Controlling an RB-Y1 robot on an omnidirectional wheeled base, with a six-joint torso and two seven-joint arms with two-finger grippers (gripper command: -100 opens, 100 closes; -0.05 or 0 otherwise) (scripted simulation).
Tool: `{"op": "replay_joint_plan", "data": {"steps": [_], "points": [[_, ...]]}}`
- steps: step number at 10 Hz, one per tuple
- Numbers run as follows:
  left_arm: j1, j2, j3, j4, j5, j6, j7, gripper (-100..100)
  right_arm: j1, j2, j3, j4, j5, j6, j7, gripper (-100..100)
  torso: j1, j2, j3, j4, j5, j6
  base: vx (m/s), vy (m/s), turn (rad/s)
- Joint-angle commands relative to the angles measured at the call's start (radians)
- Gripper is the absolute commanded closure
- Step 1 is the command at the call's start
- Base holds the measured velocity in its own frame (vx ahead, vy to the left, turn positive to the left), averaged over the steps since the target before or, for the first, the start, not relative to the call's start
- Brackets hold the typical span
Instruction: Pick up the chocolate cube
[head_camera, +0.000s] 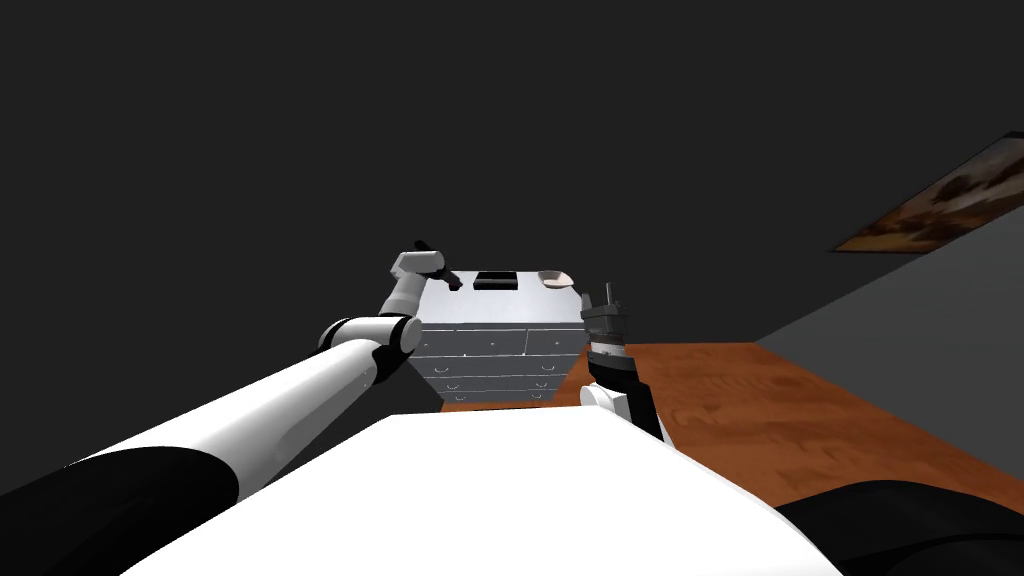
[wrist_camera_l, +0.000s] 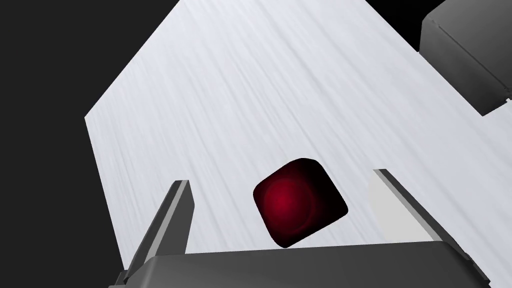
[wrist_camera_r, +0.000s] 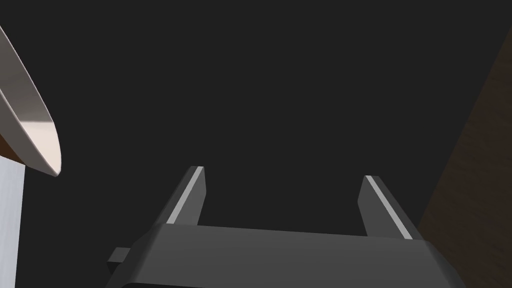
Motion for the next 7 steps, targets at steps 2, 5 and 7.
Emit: {"op": "replay_joint_plan", "data": {"steps": [2,5,7], "points": [[-0.035,0.007,0.004,0.042,-0.001,0.061,0.016,-100,0.000,0.000,0.000,0.000,0.000,0.000,0.000,0,0.000,0.000,0.000,0.000,0.000,0.000,0.020,-0.007,0.058],[-0.076,0.012,0.007,0.095,-0.005,0.135,0.041,-100,0.000,0.000,0.000,0.000,0.000,0.000,0.000,0,0.000,-0.001,-0.001,0.000,0.000,0.000,0.033,-0.008,0.059],[-0.099,0.014,0.008,0.132,-0.009,0.185,0.057,-100,0.000,0.000,0.000,0.000,0.000,0.000,0.000,0,0.000,-0.001,-0.001,0.000,0.000,0.000,0.037,-0.006,0.037]]}}
